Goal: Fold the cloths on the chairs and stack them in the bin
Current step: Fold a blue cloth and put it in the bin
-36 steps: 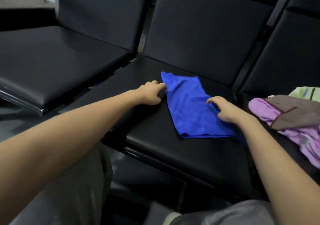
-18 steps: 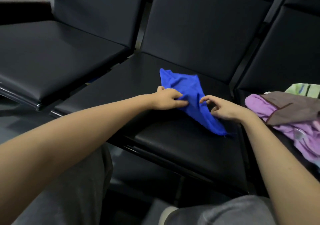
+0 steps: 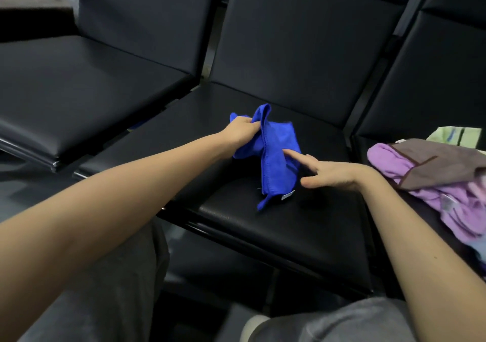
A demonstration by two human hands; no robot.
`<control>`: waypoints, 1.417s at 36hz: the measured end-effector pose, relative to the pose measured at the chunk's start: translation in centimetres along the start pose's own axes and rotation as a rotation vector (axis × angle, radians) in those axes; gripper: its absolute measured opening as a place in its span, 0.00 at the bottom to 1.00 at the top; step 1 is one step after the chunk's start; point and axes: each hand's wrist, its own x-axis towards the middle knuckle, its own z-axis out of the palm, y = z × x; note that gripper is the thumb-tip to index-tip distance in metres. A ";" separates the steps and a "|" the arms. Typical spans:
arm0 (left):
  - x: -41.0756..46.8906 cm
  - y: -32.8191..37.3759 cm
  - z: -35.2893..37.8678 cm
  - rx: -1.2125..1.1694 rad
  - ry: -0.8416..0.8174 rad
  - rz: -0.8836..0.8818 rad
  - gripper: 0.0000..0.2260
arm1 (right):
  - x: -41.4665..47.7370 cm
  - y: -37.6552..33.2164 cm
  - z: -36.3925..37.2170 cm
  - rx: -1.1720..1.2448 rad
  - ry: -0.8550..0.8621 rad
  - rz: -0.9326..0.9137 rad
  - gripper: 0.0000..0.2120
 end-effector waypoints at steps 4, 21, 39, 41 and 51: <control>0.1 -0.3 0.3 0.039 -0.001 -0.075 0.09 | 0.7 -1.5 0.6 0.017 0.096 -0.095 0.44; -1.4 0.6 0.0 0.165 -0.110 0.186 0.13 | 3.5 -6.0 3.1 -0.196 0.759 0.164 0.15; -0.7 0.9 -3.3 -0.019 -0.263 -0.142 0.01 | 0.5 1.1 -1.0 0.592 0.493 -0.195 0.16; -1.5 1.1 -4.5 0.041 -0.456 -0.152 0.03 | -0.4 1.8 -1.0 0.648 0.279 -0.217 0.25; -2.7 2.4 -7.5 0.343 -1.020 -0.256 0.24 | -2.0 1.4 -2.0 0.439 -0.032 -0.121 0.32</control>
